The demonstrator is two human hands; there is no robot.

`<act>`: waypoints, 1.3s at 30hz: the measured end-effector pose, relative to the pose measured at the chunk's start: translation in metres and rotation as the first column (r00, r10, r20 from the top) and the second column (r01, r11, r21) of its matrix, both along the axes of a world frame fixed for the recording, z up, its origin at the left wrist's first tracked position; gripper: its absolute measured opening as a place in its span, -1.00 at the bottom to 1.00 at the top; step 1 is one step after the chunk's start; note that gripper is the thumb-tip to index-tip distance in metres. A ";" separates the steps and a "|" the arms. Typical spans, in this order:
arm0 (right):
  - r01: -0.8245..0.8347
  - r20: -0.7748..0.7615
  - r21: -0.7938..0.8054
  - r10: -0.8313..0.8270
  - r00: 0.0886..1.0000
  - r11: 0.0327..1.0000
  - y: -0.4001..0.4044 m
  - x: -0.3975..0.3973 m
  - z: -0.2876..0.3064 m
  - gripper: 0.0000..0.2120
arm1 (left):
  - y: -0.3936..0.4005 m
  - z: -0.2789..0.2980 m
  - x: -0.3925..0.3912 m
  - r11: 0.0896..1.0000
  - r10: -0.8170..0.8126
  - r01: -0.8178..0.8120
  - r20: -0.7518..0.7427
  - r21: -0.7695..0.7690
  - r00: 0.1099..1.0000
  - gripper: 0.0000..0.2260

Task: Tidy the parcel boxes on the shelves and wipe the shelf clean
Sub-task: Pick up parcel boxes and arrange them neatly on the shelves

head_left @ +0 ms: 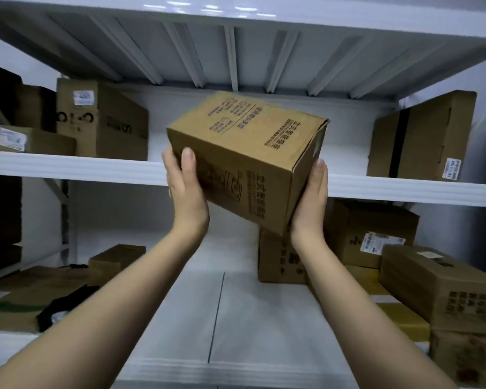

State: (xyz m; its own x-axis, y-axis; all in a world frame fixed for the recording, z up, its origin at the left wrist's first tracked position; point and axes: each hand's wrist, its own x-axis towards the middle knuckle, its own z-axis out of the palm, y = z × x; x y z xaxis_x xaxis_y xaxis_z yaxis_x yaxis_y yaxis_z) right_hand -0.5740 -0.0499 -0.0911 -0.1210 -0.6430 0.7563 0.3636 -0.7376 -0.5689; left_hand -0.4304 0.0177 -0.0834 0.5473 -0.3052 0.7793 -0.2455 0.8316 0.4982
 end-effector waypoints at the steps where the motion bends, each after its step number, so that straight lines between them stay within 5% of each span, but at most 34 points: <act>1: 0.008 0.006 0.001 -0.008 1.000 1.000 0.001 0.006 0.011 -0.73 | 0.000 0.012 0.014 0.999 -0.008 0.009 -0.017 0.047 1.000 -0.86; 5: 0.158 0.001 -0.046 -0.158 0.987 0.986 -0.003 0.039 0.047 -0.76 | 0.006 0.064 0.068 0.977 0.021 -0.013 -0.036 0.215 0.999 -0.46; 12: 0.290 -0.040 -0.106 -0.295 0.955 0.951 -0.013 0.106 0.102 -0.66 | 0.013 0.104 0.139 0.802 -0.122 0.035 0.106 0.597 0.987 -0.63; 16: 0.320 -0.148 -0.102 -0.333 0.931 0.942 -0.014 0.148 0.118 -0.63 | 0.002 0.113 0.173 0.778 -0.110 0.088 -0.003 0.622 0.994 -0.49; 20: 0.342 -0.358 -0.179 -0.385 0.851 0.922 -0.019 0.189 0.118 -0.65 | -0.007 0.117 0.191 0.705 -0.170 0.060 0.087 0.707 0.982 -0.67; 26: 0.310 -0.538 -0.129 -0.329 0.776 0.942 -0.052 0.238 0.132 -0.60 | -0.030 0.120 0.231 0.629 -0.128 -0.101 0.231 0.771 0.964 -0.37; 30: 0.284 -0.659 -0.179 -0.329 0.677 0.942 -0.078 0.265 0.143 -0.61 | -0.054 0.125 0.256 0.668 -0.089 -0.188 0.327 0.720 0.941 -0.46; 34: 0.233 -0.765 -0.201 -0.301 0.569 0.951 -0.107 0.286 0.156 -0.62 | -0.081 0.135 0.283 0.564 -0.036 -0.299 0.384 0.770 0.923 -0.50; 39: 0.126 -0.894 -0.163 -0.201 0.401 0.979 -0.141 0.308 0.170 -0.66 | -0.119 0.160 0.309 0.542 0.055 -0.395 0.437 0.742 0.898 -0.56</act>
State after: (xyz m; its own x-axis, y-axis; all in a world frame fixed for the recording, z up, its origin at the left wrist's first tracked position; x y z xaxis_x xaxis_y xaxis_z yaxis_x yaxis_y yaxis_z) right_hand -0.2664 -0.1913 0.0791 0.5567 -0.6405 0.5290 -0.4633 -0.7679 -0.4423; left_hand -0.1218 -0.1015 0.0763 0.4594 -0.7886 0.4088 -0.6460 0.0192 0.7631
